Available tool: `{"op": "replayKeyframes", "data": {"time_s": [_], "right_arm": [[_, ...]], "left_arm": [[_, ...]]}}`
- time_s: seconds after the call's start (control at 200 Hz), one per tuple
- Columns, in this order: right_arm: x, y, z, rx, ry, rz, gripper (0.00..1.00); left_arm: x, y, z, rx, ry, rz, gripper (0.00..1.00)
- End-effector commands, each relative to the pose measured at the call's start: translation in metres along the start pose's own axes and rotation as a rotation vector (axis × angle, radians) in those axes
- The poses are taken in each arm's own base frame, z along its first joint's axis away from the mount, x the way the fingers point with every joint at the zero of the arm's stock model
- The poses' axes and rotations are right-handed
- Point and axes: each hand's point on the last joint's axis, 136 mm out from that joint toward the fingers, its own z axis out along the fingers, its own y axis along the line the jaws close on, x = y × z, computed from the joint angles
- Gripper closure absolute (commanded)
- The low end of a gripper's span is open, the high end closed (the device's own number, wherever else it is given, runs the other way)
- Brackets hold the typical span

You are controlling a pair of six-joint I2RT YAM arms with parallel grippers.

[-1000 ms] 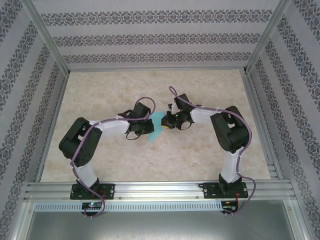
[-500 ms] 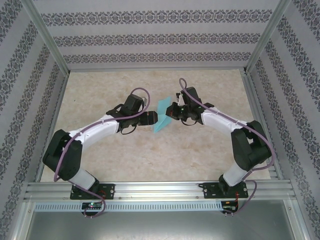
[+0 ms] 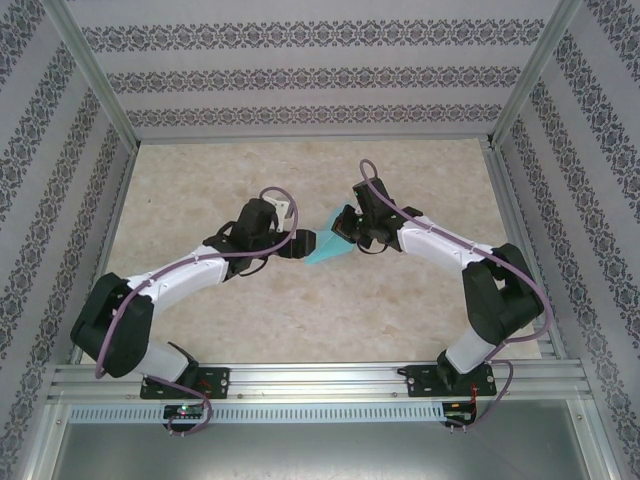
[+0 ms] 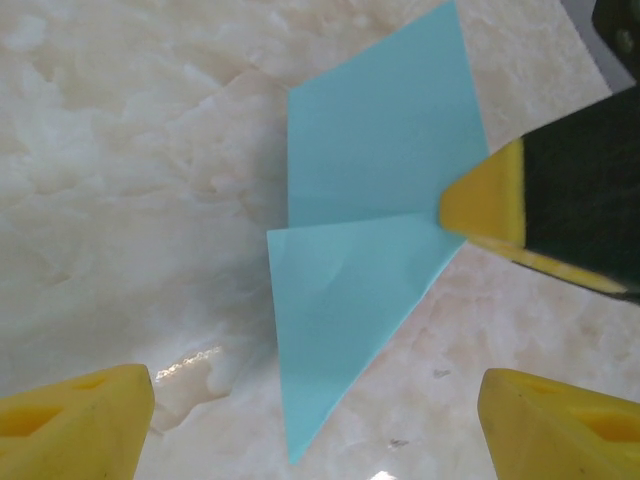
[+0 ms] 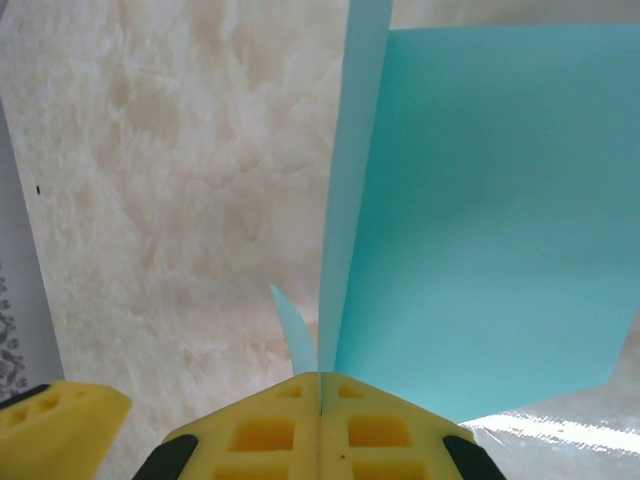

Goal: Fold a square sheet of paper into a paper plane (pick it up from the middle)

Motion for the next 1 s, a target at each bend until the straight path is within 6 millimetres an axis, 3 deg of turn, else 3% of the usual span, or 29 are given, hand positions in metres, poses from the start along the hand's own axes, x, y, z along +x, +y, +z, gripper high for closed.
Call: {"op": "replayKeyframes", "data": {"time_s": [0.0, 0.285, 0.59, 0.769, 0.994], "right_arm": [[-0.001, -0.016, 0.011, 0.027, -0.007, 0.113, 0.98], [0.004, -0.027, 0.016, 0.023, 0.043, 0.196, 0.97], [0.007, -0.026, 0.016, -0.013, 0.09, 0.225, 0.96], [0.009, -0.025, 0.014, -0.027, 0.115, 0.231, 0.96], [0.011, -0.027, 0.012, -0.033, 0.15, 0.229, 0.96]], "left_arm": [[-0.013, -0.019, 0.008, 0.078, -0.085, 0.172, 0.15], [0.014, -0.036, 0.04, 0.2, -0.01, 0.38, 0.25], [0.03, -0.036, 0.064, 0.234, 0.01, 0.506, 0.36], [0.038, -0.042, 0.068, 0.279, 0.024, 0.576, 0.41], [0.044, -0.032, 0.074, 0.243, 0.049, 0.648, 0.51]]}}
